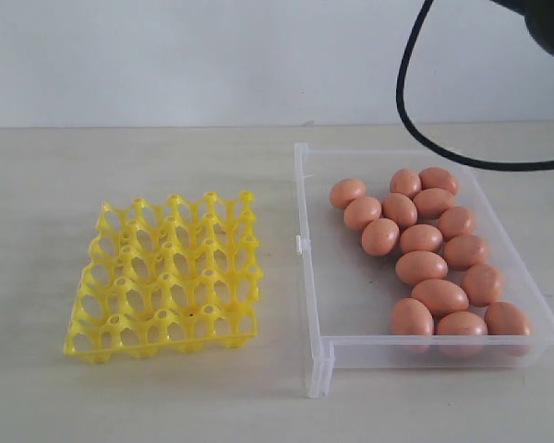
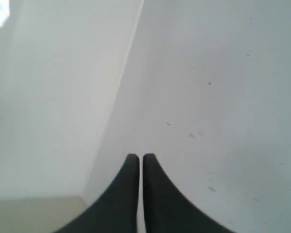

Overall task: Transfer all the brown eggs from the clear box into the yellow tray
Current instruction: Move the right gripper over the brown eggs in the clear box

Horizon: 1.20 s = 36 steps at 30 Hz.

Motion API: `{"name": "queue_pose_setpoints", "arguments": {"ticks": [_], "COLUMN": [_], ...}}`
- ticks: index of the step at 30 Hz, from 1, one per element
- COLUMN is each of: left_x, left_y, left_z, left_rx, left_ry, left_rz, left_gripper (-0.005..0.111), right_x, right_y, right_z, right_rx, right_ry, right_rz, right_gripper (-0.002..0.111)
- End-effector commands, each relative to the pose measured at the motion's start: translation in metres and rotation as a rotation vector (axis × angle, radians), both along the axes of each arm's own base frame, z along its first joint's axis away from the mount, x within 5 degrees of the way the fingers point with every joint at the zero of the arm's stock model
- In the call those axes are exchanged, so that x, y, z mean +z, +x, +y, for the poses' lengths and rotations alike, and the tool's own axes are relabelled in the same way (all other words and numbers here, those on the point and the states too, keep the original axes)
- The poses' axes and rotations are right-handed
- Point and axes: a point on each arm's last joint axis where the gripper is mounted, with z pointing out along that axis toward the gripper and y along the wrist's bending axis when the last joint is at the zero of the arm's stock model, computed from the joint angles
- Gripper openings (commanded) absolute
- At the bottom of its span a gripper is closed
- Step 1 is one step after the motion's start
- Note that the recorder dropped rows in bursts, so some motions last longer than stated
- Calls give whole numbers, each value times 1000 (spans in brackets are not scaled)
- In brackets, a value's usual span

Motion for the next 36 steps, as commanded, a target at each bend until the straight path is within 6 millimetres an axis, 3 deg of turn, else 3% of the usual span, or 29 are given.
{"name": "queue_pose_setpoints", "arguments": {"ticks": [1, 3, 6, 10, 12, 16, 18, 24, 26, 28, 32, 34, 36], "left_x": [-1, -1, -1, -1, -1, -1, -1, -1, -1, -1, -1, -1, -1], "left_y": [0, 0, 0, 0, 0, 0, 0, 0, 0, 0, 0, 0, 0], "left_z": [0, 0, 0, 0, 0, 0, 0, 0, 0, 0, 0, 0, 0], "left_rx": [0, 0, 0, 0, 0, 0, 0, 0, 0, 0, 0, 0, 0], "left_ry": [-5, -5, -5, -5, -5, -5, -5, -5, -5, -5, -5, -5, -5], "left_rz": [-1, -1, -1, -1, -1, -1, -1, -1, -1, -1, -1, -1, -1], "left_gripper": [4, 4, 4, 4, 4, 4, 4, 4, 4, 4, 4, 4, 4], "right_x": [-18, -27, -45, -78, -93, -113, -107, -72, -67, -63, -58, -58, -60], "right_y": [19, 34, 55, 67, 68, 60, 63, 78, 80, 78, 64, 61, 62], "right_z": [-2, -10, -29, -38, -36, -32, -35, -56, -59, -53, -29, -23, -25], "right_rx": [-371, -448, -508, -451, -410, -379, -448, -731, -746, -709, -596, -587, -593], "right_ry": [-380, -376, -211, -248, -356, -759, -720, -9, 107, 0, -420, -490, -437], "right_rz": [13, 208, 527, 690, 677, 393, 363, 548, 546, 424, 32, -31, 72], "right_gripper": [0, 0, 0, 0, 0, 0, 0, 0, 0, 0, 0, 0, 0]}}
